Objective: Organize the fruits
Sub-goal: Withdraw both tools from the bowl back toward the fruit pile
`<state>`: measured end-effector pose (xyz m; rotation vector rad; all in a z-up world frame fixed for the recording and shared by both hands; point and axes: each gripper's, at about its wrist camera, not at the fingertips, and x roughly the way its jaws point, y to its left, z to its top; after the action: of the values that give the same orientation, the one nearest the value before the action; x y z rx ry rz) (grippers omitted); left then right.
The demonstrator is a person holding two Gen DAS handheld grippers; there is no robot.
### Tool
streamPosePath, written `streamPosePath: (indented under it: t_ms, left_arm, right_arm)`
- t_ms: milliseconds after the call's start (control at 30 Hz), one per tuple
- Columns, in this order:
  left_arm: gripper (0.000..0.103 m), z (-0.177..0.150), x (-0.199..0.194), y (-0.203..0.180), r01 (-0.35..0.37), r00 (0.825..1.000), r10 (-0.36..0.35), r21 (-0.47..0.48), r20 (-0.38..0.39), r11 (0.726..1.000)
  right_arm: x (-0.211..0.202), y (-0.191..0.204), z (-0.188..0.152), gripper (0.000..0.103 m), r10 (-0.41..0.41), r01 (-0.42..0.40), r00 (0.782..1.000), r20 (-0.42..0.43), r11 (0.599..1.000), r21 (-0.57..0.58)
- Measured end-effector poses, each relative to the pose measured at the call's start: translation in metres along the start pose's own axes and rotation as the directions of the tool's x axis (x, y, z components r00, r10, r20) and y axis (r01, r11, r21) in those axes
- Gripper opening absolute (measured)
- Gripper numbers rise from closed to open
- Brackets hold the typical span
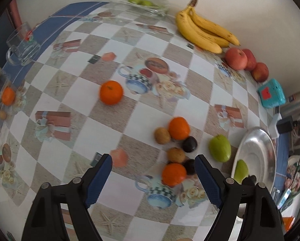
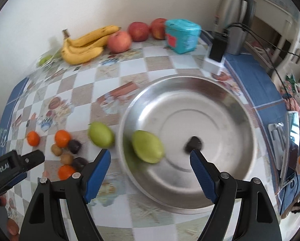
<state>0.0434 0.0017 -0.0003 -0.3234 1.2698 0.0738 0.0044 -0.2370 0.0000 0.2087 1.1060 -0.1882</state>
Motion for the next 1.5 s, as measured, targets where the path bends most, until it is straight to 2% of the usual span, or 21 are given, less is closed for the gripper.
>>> streamPosePath:
  t_ms: [333, 600, 833, 1033, 1500]
  left_arm:
    - [0.087, 0.018, -0.011, 0.04, -0.034, 0.998, 0.038, -0.076, 0.049, 0.997]
    - [0.095, 0.026, -0.015, 0.063, -0.048, 0.996, 0.058, -0.123, 0.074, 0.991]
    - [0.103, 0.024, 0.002, 0.062, -0.053, 0.998, 0.054, -0.105, 0.015, 0.993]
    - [0.103, 0.02, 0.017, 0.058, -0.061, 0.998, 0.058, -0.092, -0.03, 0.994]
    - [0.103, 0.016, 0.023, 0.049, -0.049, 0.999, 0.047, -0.056, -0.026, 0.997]
  right_arm:
    - [0.005, 0.053, -0.008, 0.082, 0.076, -0.079, 0.996, -0.037, 0.993, -0.085]
    - [0.01, 0.074, -0.012, 0.082, 0.11, -0.116, 0.992, -0.057, 0.987, -0.109]
    - [0.019, 0.083, -0.016, 0.082, 0.145, -0.154, 0.985, -0.09, 0.984, -0.093]
    - [0.03, 0.09, -0.021, 0.082, 0.157, -0.171, 0.979, -0.131, 0.98, -0.102]
    - [0.026, 0.078, -0.019, 0.082, 0.116, -0.131, 0.984, -0.136, 0.986, -0.104]
